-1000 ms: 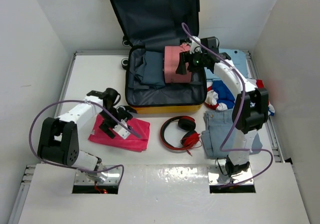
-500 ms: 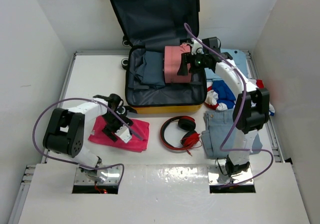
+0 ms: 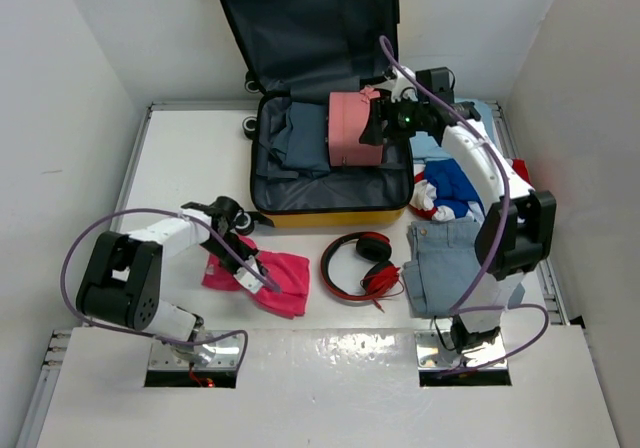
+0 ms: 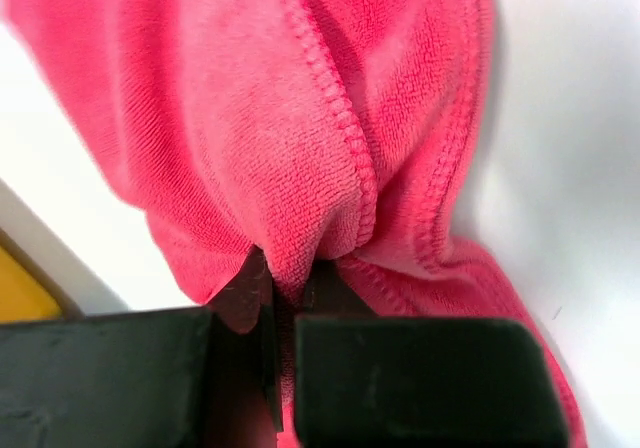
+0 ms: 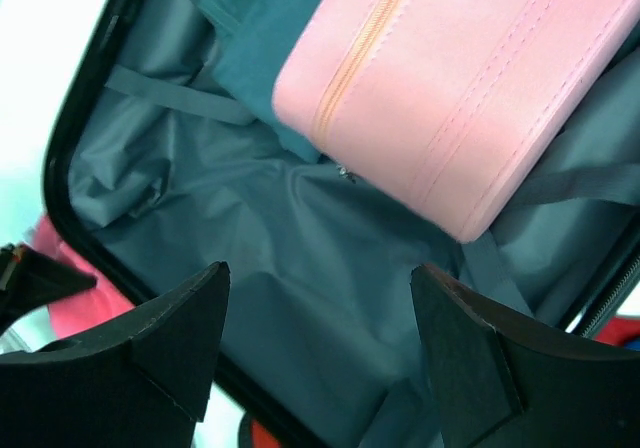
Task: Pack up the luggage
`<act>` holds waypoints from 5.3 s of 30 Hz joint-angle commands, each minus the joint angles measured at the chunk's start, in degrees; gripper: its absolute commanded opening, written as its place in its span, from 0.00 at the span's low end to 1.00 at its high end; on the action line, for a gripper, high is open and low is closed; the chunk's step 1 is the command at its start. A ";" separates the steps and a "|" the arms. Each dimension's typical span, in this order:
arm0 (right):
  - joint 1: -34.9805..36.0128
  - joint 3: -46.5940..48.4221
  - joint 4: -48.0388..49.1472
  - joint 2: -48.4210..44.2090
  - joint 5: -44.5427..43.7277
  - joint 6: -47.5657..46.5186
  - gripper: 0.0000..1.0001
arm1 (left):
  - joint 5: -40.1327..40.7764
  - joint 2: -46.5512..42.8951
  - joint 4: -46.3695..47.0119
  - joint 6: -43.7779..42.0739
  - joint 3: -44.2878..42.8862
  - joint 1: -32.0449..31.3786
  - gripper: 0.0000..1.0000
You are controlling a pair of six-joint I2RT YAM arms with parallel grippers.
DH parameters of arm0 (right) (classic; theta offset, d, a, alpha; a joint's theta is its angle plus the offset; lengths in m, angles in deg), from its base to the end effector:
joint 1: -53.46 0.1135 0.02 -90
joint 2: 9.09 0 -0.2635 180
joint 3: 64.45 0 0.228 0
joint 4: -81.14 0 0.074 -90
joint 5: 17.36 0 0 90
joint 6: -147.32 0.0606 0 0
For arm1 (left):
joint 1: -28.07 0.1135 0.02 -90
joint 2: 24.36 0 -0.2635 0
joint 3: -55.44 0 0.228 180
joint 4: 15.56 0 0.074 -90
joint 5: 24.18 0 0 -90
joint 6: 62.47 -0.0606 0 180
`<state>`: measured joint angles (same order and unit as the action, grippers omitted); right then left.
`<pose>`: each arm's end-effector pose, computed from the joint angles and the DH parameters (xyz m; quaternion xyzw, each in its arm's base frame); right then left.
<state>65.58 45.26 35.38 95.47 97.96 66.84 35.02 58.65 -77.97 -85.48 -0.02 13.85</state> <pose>0.3965 0.1117 0.3052 -0.1117 0.8842 0.2721 0.3630 0.1767 -0.0768 0.1435 0.8637 0.4284 -0.1726 0.2018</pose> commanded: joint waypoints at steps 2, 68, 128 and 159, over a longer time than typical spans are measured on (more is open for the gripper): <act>0.10 -2.43 0.00 -5.84 1.13 -0.03 0.73 | -20.06 -2.75 -16.18 -77.20 -8.46 -3.44 0.00; -12.65 -12.89 1.06 -11.99 4.03 -1.87 0.73 | 0.69 13.27 40.92 78.10 -38.38 -21.22 0.75; -10.36 -23.70 -0.08 -19.92 2.80 -2.93 0.73 | 13.23 -16.20 18.59 63.38 -23.51 -31.06 0.00; -9.66 -21.07 -1.93 -17.28 2.19 -4.86 0.73 | 8.92 5.17 17.89 36.37 -28.70 -6.88 0.58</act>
<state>55.59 22.05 33.55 79.18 99.88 63.06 44.26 67.15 -61.12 -49.13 -26.60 4.69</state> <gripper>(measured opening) 0.730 0.581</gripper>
